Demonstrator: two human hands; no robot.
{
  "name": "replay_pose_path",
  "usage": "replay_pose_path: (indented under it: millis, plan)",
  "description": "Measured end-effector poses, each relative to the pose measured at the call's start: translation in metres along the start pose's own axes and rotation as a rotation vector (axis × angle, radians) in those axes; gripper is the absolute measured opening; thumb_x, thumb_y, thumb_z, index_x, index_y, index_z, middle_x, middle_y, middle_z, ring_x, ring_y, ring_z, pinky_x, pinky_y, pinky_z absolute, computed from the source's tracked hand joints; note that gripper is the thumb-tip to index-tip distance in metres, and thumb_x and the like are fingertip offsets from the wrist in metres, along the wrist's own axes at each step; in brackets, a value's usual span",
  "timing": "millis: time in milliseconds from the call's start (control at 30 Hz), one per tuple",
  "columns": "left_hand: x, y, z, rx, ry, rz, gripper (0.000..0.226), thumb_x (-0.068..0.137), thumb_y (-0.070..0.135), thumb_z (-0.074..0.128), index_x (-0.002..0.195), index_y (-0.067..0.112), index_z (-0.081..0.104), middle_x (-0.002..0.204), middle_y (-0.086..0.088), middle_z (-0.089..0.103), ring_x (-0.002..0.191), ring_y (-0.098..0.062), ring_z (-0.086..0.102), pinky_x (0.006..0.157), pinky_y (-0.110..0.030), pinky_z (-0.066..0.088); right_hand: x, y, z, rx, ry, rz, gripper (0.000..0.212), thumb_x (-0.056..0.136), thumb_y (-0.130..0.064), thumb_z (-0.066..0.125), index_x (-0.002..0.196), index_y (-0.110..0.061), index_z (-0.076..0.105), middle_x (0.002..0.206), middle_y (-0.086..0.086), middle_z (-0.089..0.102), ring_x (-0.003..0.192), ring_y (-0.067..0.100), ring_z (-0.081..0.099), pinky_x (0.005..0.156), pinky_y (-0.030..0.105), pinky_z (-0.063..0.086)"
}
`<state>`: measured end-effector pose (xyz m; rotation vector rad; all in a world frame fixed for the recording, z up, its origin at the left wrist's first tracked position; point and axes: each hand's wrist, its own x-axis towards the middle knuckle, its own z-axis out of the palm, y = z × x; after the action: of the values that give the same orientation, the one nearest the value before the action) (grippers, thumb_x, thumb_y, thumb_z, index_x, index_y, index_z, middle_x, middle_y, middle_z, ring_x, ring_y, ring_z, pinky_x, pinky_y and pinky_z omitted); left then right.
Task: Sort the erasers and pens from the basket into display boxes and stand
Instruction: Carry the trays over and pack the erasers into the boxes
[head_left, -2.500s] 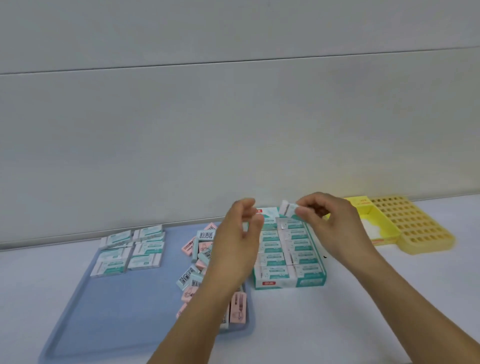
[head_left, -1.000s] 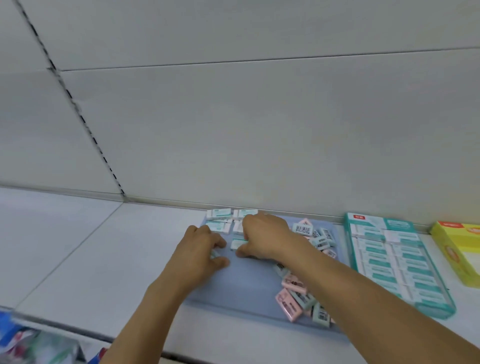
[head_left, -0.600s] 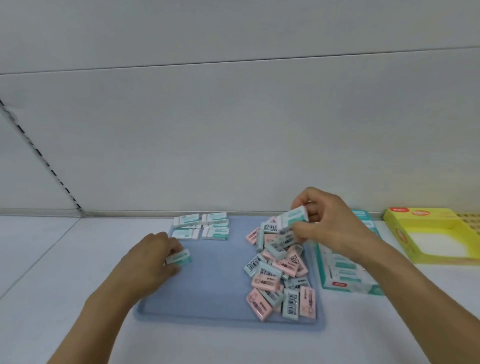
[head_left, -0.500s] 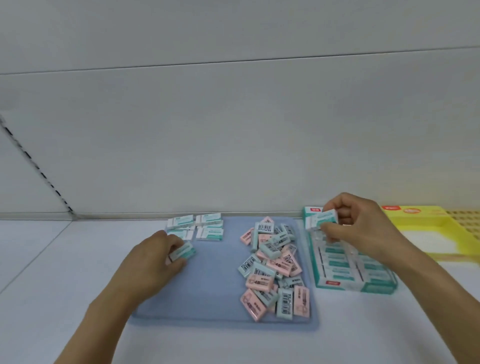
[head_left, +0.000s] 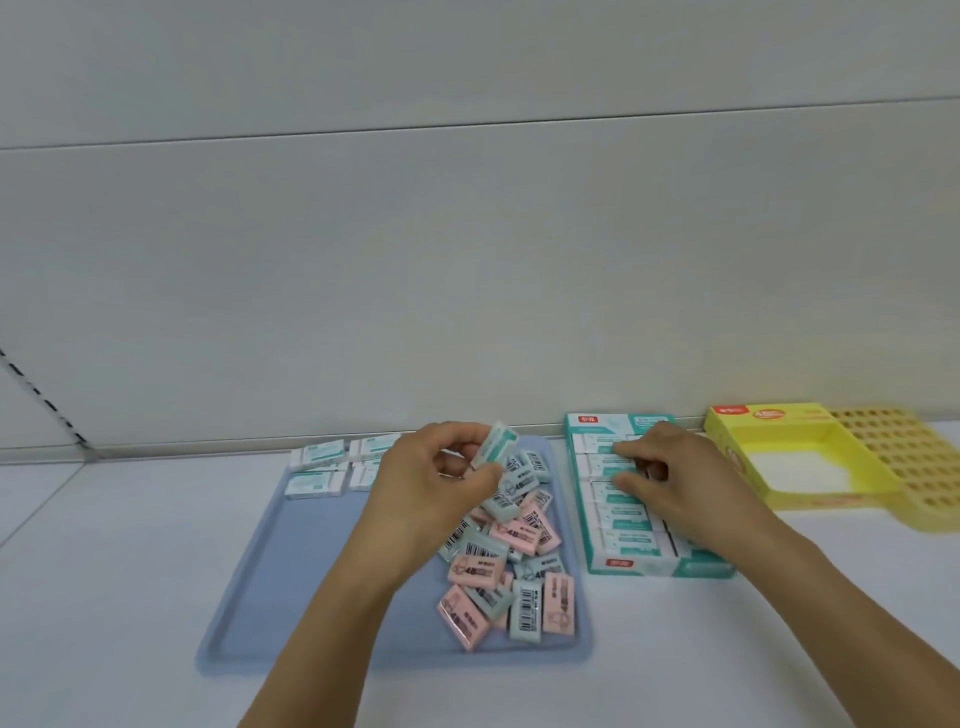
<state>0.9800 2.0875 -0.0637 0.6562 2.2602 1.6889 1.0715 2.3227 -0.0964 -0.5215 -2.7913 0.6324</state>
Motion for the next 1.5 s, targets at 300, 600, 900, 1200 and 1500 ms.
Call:
replay_pose_path:
  millis: [300, 600, 900, 1200, 1500]
  plan:
    - [0.001, 0.009, 0.04, 0.204, 0.0, 0.232, 0.044, 0.077, 0.011, 0.077, 0.111, 0.032, 0.061, 0.094, 0.016, 0.064, 0.089, 0.006, 0.059, 0.074, -0.008, 0.049, -0.018, -0.047, -0.021, 0.695, -0.067, -0.062, 0.03, 0.089, -0.041, 0.057, 0.109, -0.022, 0.069, 0.082, 0.001, 0.069, 0.066, 0.005, 0.063, 0.067, 0.021, 0.051]
    - [0.016, 0.012, 0.082, 0.824, -0.325, 0.446, 0.059, 0.097, 0.053, 0.043, 0.149, 0.029, 0.03, 0.153, 0.011, 0.033, 0.139, -0.008, 0.027, 0.118, -0.03, 0.016, -0.015, 0.027, -0.03, 0.534, 0.27, 0.218, 0.019, 0.086, -0.007, 0.068, 0.089, -0.024, 0.06, 0.076, 0.007, 0.066, 0.064, 0.015, 0.06, 0.06, 0.029, 0.05]
    - [0.01, -0.015, 0.095, 1.056, -0.433, 0.422, 0.096, 0.071, 0.071, -0.011, 0.155, 0.028, 0.007, 0.162, 0.013, -0.001, 0.147, -0.003, -0.008, 0.115, -0.032, -0.017, -0.016, 0.04, -0.008, 0.298, 0.226, 0.123, 0.02, 0.079, -0.023, 0.077, 0.097, -0.026, 0.07, 0.077, -0.009, 0.053, 0.073, 0.008, 0.047, 0.069, 0.026, 0.04]
    - [0.007, -0.005, 0.081, 0.734, -0.325, 0.36, 0.056, 0.099, 0.055, 0.035, 0.149, 0.031, 0.03, 0.158, 0.018, 0.021, 0.144, 0.006, 0.008, 0.12, -0.029, -0.009, -0.012, 0.028, -0.01, -0.074, 0.254, 0.002, 0.033, 0.086, -0.04, 0.067, 0.115, -0.026, 0.07, 0.094, -0.008, 0.049, 0.092, 0.014, 0.047, 0.073, 0.029, 0.039]
    - [0.011, -0.063, -0.069, 0.741, 0.137, 0.051, 0.063, 0.088, 0.044, 0.039, 0.142, 0.011, 0.045, 0.15, -0.007, 0.042, 0.139, -0.022, 0.037, 0.115, -0.032, 0.024, 0.031, -0.1, 0.035, 0.078, -0.017, -0.487, 0.029, 0.095, -0.034, 0.056, 0.119, -0.02, 0.065, 0.113, 0.0, 0.06, 0.108, 0.02, 0.05, 0.09, 0.035, 0.04]
